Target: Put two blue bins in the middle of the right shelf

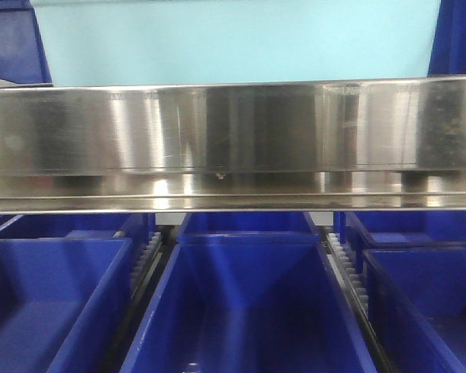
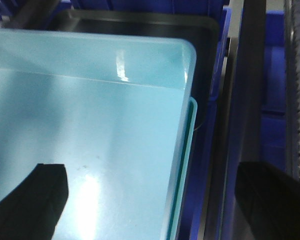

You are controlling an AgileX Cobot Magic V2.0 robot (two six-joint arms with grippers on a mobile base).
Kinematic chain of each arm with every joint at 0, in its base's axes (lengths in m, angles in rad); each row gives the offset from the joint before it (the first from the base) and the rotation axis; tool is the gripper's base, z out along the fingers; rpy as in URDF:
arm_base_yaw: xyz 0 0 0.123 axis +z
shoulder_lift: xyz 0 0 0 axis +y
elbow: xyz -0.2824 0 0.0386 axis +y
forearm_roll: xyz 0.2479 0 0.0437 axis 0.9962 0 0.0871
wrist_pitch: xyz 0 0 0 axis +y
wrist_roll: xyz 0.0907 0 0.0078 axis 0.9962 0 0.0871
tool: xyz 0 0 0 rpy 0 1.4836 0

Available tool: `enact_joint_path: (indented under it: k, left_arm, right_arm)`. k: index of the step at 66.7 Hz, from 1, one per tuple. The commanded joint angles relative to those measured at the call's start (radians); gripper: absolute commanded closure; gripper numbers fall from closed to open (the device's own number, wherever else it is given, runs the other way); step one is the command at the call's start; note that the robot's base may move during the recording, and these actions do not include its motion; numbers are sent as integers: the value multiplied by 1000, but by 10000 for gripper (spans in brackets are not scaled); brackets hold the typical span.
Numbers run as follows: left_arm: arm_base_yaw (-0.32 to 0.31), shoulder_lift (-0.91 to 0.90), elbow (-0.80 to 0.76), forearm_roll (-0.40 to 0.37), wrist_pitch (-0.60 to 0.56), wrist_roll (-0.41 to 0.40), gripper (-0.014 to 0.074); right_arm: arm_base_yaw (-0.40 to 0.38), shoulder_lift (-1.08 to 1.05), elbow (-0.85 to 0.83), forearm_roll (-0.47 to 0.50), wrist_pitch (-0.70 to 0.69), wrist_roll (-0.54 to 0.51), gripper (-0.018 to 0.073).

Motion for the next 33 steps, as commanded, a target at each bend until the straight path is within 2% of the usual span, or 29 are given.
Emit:
enact_joint_path:
  k: [1,10,25,33]
  left_arm:
    - [24,-39,44,-10,-9,5,57]
    - [70,-54,172,-57,-9,6,57]
    - [70,-56,316,-104,-9,6,57]
    - [70,-56,372,-106,-9,5,57]
  right_arm:
    - [-1,-11,3,-17,-4,-10,0]
    - [1,-11,85,-17,-4,-2,0]
    - [40,-11,252,-17,-7,-2,0]
    - [68,-11,310,-17,-79,0,0]
